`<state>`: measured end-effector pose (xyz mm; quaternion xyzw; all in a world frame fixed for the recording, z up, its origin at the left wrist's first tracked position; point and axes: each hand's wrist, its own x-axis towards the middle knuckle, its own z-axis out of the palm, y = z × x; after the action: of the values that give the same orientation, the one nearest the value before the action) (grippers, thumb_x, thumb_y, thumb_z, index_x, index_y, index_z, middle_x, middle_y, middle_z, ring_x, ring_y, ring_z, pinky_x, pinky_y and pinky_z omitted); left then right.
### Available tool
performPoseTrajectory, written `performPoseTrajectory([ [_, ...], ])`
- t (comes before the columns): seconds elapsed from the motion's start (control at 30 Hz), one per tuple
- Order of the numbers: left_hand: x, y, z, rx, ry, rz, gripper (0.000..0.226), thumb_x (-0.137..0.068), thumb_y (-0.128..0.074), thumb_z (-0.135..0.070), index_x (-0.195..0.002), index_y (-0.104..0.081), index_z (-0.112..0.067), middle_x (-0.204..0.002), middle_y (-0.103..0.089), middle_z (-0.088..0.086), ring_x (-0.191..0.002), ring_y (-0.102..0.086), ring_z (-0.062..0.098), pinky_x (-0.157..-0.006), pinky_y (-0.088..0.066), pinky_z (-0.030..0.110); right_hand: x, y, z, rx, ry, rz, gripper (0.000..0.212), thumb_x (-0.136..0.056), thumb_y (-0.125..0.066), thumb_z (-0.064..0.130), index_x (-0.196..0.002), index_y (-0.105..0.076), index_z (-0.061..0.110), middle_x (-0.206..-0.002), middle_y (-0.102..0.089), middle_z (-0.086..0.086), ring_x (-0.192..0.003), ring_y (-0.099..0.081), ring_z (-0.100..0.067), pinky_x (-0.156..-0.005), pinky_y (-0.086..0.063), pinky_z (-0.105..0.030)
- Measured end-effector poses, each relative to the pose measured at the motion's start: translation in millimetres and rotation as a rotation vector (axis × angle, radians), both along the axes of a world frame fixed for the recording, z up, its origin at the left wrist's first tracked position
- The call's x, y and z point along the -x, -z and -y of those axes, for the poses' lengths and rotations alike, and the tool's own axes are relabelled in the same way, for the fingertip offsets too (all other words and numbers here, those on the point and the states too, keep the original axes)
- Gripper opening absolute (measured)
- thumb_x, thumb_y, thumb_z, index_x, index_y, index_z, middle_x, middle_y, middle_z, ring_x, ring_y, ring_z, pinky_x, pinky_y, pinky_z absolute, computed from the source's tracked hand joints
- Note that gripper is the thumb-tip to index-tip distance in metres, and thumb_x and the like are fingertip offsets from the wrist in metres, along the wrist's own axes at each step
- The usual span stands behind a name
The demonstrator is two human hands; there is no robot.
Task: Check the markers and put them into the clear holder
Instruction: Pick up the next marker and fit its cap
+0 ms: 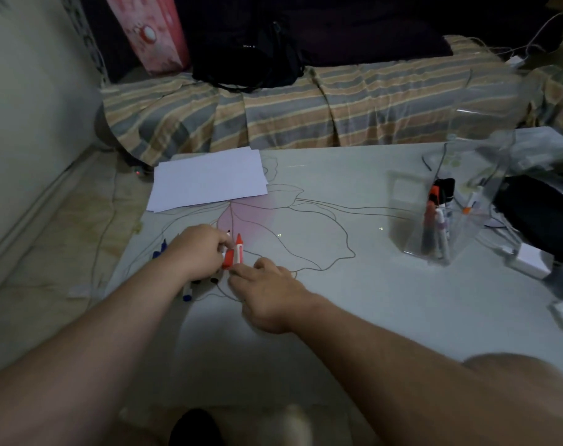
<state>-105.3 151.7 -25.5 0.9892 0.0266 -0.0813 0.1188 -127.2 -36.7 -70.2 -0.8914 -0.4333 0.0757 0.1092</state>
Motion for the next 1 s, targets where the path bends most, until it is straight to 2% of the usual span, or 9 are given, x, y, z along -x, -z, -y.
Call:
performPoseTrajectory([
  [0.1, -5.6, 8.0, 0.7, -0.061, 0.022, -0.008, 0.038, -0.090, -0.058, -0.017, -0.121, -0.070, -0.036, -0.119, -0.062, 0.003, -0.107, -0.060, 0.025, -0.090, -0.053, 0.037, -2.1, -5.1, 0.3, 0.054, 0.170, 0.079, 0.027, -0.095, -0.046, 0.017, -0.118, -0.059, 0.009, -0.129, -0.054, -0.010, -0.112, -0.048, -0.034, -0.083, -0.050, -0.048],
  [0.2, -9.7, 18.0, 5.2, -0.052, 0.071, -0.017, 0.045, -0.089, -0.058, -0.010, -0.126, -0.068, -0.034, -0.125, -0.059, 0.003, -0.116, -0.057, 0.026, -0.098, -0.050, 0.039, -3.8, -17.9, 11.8, 0.124, 0.302, 0.089, 0.031, -0.094, -0.048, 0.004, -0.123, -0.060, 0.008, -0.130, -0.053, -0.013, -0.122, -0.047, -0.035, -0.085, -0.051, -0.048],
  [0.33, -10.9, 22.6, 14.8, -0.033, 0.087, -0.003, 0.044, -0.092, -0.055, -0.009, -0.125, -0.069, -0.034, -0.121, -0.059, 0.003, -0.116, -0.057, 0.026, -0.098, -0.049, 0.036, -12.6, -25.5, 38.1, 0.174, 0.375, 0.027, 0.037, -0.092, -0.048, -0.001, -0.125, -0.060, 0.013, -0.125, -0.054, -0.013, -0.118, -0.051, -0.035, -0.082, -0.050, -0.044],
  [0.43, -8.5, 26.5, 25.3, 0.069, 0.093, 0.007, 0.046, -0.089, -0.057, -0.006, -0.121, -0.071, -0.035, -0.120, -0.066, -0.002, -0.111, -0.061, 0.018, -0.096, -0.049, 0.028, -10.6, -28.0, 54.4, 0.166, 0.403, -0.026, 0.041, -0.090, -0.047, -0.002, -0.124, -0.060, 0.017, -0.122, -0.055, -0.012, -0.115, -0.052, -0.036, -0.083, -0.050, -0.043],
  [0.53, -3.5, 18.3, 34.6, 0.250, 0.093, 0.055, 0.045, -0.087, -0.060, 0.000, -0.107, -0.075, -0.037, -0.103, -0.071, -0.012, -0.101, -0.066, 0.011, -0.087, -0.047, 0.021, -4.6, -29.4, 71.2, 0.155, 0.417, -0.077, 0.041, -0.090, -0.045, 0.000, -0.123, -0.059, 0.019, -0.122, -0.055, -0.012, -0.114, -0.052, -0.038, -0.087, -0.050, -0.043],
  [0.67, -7.2, 2.6, 24.1, 0.151, 0.086, 0.101, 0.068, -0.079, -0.045, 0.016, -0.106, -0.075, -0.039, -0.115, -0.062, -0.007, -0.104, -0.055, 0.014, -0.084, -0.046, 0.028, 6.3, -30.2, 98.7, 0.136, 0.406, -0.118, 0.039, -0.086, -0.047, -0.002, -0.115, -0.057, 0.022, -0.120, -0.052, -0.009, -0.109, -0.055, -0.036, -0.081, -0.048, -0.038],
  [0.8, -3.7, 2.9, 22.3, -0.015, 0.150, -0.074, 0.077, -0.081, -0.042, 0.011, -0.124, -0.065, -0.049, -0.129, -0.056, -0.002, -0.122, -0.047, 0.025, -0.098, -0.044, 0.035, 20.8, -34.1, 119.1, 0.093, 0.436, -0.124, 0.045, -0.085, -0.048, -0.002, -0.122, -0.049, 0.022, -0.118, -0.043, -0.008, -0.096, -0.057, -0.036, -0.070, -0.040, -0.034],
  [0.9, -1.9, 16.7, 41.3, 0.034, 0.198, -0.015, 0.070, -0.087, -0.047, 0.001, -0.136, -0.057, -0.048, -0.135, -0.050, -0.003, -0.127, -0.043, 0.026, -0.105, -0.038, 0.034, 24.2, -28.6, 127.4, 0.025, 0.488, -0.116, 0.055, -0.083, -0.048, -0.003, -0.132, -0.039, 0.020, -0.118, -0.041, -0.011, -0.093, -0.056, -0.038, -0.070, -0.038, -0.034],
  [1.0, -0.4, 27.3, 67.0, 0.066, 0.225, 0.032, 0.047, -0.092, -0.054, -0.012, -0.120, -0.065, -0.048, -0.129, -0.050, -0.014, -0.122, -0.050, 0.016, -0.116, -0.028, 0.046, 14.2, -22.7, 137.8, -0.035, 0.582, -0.112, 0.039, -0.088, -0.047, 0.002, -0.122, -0.036, 0.016, -0.105, -0.046, -0.013, -0.086, -0.053, -0.037, -0.067, -0.037, -0.036],
])
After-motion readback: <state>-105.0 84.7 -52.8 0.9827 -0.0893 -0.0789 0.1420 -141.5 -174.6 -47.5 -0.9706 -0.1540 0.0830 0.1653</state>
